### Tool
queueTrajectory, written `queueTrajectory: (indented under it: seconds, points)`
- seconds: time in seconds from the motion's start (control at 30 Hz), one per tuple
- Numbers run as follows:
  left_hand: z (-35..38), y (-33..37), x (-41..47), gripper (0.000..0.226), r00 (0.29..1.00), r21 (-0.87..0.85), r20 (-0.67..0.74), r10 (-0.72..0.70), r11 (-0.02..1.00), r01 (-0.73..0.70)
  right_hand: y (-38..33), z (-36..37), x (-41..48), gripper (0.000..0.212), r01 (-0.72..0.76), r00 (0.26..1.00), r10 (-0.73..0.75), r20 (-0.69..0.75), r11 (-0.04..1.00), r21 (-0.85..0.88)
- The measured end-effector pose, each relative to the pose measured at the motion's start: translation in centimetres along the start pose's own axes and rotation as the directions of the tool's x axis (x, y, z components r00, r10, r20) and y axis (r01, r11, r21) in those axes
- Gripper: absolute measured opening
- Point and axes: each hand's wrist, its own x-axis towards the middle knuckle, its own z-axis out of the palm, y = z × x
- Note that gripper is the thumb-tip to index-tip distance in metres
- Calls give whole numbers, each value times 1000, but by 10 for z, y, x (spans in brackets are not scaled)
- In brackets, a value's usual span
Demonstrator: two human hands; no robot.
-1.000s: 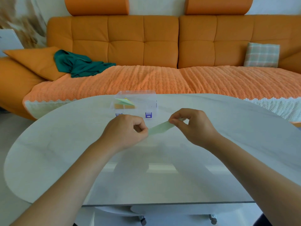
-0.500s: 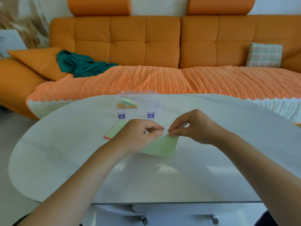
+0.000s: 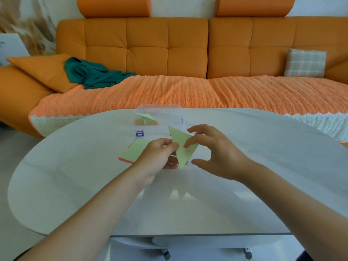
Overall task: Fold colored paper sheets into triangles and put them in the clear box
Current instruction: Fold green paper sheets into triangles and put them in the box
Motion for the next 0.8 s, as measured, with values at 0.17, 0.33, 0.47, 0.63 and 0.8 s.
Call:
queueTrajectory:
  seconds: [0.17, 0.33, 0.47, 0.63, 0.8]
  points:
    - [3, -2, 1, 16, 998, 16, 27, 57, 998, -58, -5, 5, 2, 8, -121, 985, 144, -96, 970, 209]
    - [0, -2, 1, 26, 990, -49, -18, 138, 989, -138, -11, 1, 6, 4, -360, 923, 383, 47, 812, 459]
    - [-1, -2, -1, 24, 983, 54, 83, 162, 984, -167, -13, -5, 7, 13, -488, 858, 489, 157, 681, 546]
    - [-2, 0, -1, 20, 979, 141, 88, 184, 971, -195, -16, -8, 8, 16, -510, 846, 504, 172, 675, 533]
    - [1, -4, -1, 10, 970, 152, 4, 245, 958, -242, -15, -7, 8, 25, -516, 842, 518, 152, 689, 509]
